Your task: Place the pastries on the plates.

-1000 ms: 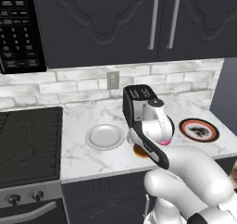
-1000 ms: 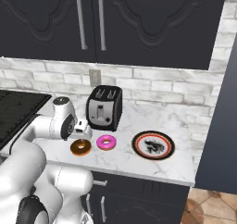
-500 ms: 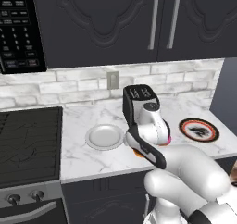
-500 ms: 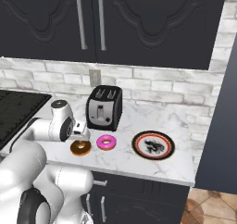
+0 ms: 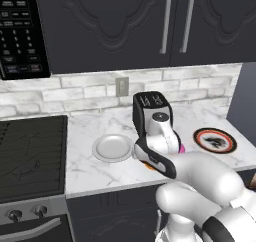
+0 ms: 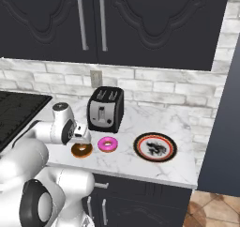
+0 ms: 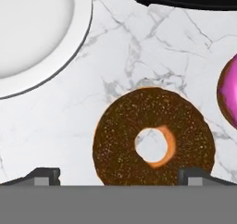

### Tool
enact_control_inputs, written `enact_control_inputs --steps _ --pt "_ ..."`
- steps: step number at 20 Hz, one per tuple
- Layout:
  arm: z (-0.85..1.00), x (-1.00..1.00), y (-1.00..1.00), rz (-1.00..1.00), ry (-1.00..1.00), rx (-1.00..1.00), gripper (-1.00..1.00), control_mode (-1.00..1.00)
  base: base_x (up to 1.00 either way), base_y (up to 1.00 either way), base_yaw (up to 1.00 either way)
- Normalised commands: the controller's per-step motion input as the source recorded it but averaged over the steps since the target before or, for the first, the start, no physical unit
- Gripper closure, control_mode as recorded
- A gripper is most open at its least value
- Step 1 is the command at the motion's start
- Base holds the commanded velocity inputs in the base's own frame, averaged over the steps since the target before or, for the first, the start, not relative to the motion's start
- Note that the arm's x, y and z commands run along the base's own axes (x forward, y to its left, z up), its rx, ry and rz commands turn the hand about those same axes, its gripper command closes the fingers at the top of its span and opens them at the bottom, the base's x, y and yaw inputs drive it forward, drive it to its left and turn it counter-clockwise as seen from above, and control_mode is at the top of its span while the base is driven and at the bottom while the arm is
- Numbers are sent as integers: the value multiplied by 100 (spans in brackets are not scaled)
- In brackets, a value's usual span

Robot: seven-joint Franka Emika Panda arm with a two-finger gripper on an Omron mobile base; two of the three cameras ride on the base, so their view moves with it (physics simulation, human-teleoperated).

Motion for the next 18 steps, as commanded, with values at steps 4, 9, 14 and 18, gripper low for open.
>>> enact_control_inputs --steps 4,9,14,18 --pt "-16 1 0 0 0 0 -100 -100 0 0 0" --pt "-32 0 0 0 0 0 -100 -100 0 0 0" --pt "-34 0 0 0 0 0 -100 -100 0 0 0" --pt "-32 0 0 0 0 0 -100 -100 0 0 0"
